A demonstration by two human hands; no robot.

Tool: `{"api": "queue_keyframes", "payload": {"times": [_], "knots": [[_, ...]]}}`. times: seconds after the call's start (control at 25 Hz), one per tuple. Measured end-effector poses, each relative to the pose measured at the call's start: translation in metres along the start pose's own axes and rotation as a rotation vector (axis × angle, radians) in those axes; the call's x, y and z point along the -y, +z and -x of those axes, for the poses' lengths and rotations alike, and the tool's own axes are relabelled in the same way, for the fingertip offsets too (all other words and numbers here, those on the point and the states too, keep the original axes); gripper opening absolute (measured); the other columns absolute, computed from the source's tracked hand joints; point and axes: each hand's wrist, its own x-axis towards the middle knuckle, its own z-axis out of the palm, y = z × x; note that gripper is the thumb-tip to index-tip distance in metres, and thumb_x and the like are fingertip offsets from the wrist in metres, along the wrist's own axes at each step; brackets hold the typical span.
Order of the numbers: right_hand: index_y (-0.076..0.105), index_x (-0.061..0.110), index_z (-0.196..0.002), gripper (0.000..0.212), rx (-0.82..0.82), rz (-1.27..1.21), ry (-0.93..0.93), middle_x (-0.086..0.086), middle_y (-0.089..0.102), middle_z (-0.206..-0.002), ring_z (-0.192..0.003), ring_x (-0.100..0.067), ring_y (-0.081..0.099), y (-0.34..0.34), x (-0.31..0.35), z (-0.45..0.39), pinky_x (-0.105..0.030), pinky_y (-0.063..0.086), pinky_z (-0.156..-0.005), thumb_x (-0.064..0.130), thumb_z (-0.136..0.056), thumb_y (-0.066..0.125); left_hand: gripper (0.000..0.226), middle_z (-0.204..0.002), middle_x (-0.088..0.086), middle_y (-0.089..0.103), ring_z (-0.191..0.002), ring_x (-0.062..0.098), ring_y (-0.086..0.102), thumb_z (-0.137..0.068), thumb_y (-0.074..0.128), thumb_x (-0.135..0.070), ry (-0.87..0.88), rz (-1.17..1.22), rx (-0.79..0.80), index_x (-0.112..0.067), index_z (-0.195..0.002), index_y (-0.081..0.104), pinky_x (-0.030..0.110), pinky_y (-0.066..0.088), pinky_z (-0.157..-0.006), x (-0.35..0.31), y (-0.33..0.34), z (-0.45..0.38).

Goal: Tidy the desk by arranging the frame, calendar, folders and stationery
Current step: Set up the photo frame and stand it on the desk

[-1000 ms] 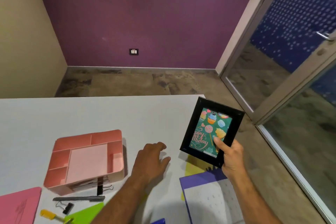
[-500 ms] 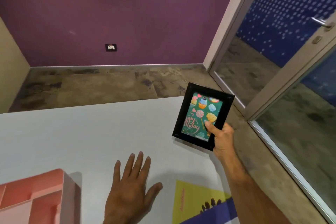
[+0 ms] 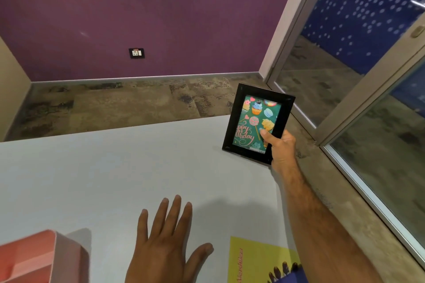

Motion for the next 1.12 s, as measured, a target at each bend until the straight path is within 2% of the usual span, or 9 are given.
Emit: {"api": "queue_keyframes", "payload": {"times": [0.16, 0.32, 0.56, 0.84, 1.0, 1.12], "knots": [[0.063, 0.004, -0.116, 0.032, 0.013, -0.006, 0.016, -0.011, 0.073, -0.108, -0.096, -0.028, 0.071, -0.003, -0.007, -0.011, -0.041, 0.06, -0.074, 0.002, -0.084, 0.069, 0.084, -0.153, 0.002, 0.041, -0.142, 0.026, 0.036, -0.082, 0.039, -0.081, 0.011, -0.011, -0.018, -0.023, -0.142, 0.05, 0.06, 0.023, -0.111, 0.0, -0.001, 0.0], [0.062, 0.007, -0.117, 0.033, 0.025, -0.016, 0.076, -0.01, 0.073, -0.111, -0.101, -0.03, 0.07, -0.005, -0.014, -0.016, -0.051, 0.057, -0.084, 0.006, -0.086, 0.069, 0.084, -0.154, 0.003, 0.04, -0.142, 0.026, 0.036, -0.082, 0.039, -0.081, 0.01, -0.018, -0.007, -0.023, -0.142, 0.05, 0.06, 0.024, -0.11, 0.0, -0.002, -0.001], [0.062, 0.008, -0.118, 0.033, 0.057, -0.028, 0.122, -0.009, 0.073, -0.111, -0.101, -0.028, 0.07, -0.004, -0.014, -0.02, -0.057, 0.053, -0.09, 0.007, -0.086, 0.069, 0.083, -0.153, 0.003, 0.04, -0.142, 0.027, 0.036, -0.083, 0.038, -0.08, 0.006, -0.015, -0.007, -0.022, -0.142, 0.049, 0.06, 0.024, -0.11, -0.001, -0.001, -0.001], [0.058, 0.011, -0.123, 0.039, 0.085, -0.07, 0.133, -0.009, 0.07, -0.117, -0.105, -0.027, 0.069, -0.011, -0.014, -0.01, -0.057, 0.052, -0.094, 0.011, -0.085, 0.069, 0.082, -0.155, 0.002, 0.038, -0.144, 0.027, 0.033, -0.084, 0.036, -0.079, -0.008, 0.009, 0.005, -0.023, -0.143, 0.047, 0.061, 0.025, -0.111, -0.003, -0.004, 0.001], [0.042, 0.017, -0.14, 0.066, 0.048, -0.058, 0.115, -0.007, 0.065, -0.126, -0.112, -0.026, 0.065, -0.026, -0.015, 0.009, -0.052, 0.052, -0.094, 0.019, -0.083, 0.075, 0.082, -0.159, -0.002, 0.03, -0.149, 0.023, 0.023, -0.086, 0.032, -0.079, -0.026, 0.026, 0.015, -0.026, -0.148, 0.04, 0.057, 0.017, -0.117, -0.006, -0.009, 0.004], [0.034, 0.027, -0.145, 0.078, -0.036, 0.035, 0.127, 0.004, 0.055, -0.132, -0.117, -0.018, 0.057, -0.04, -0.006, 0.039, -0.036, 0.05, -0.084, 0.037, -0.08, 0.076, 0.09, -0.162, -0.006, 0.016, -0.151, 0.018, 0.007, -0.082, 0.023, -0.086, -0.061, 0.031, 0.07, -0.029, -0.153, 0.027, 0.053, 0.002, -0.12, -0.006, -0.013, 0.006]]}}
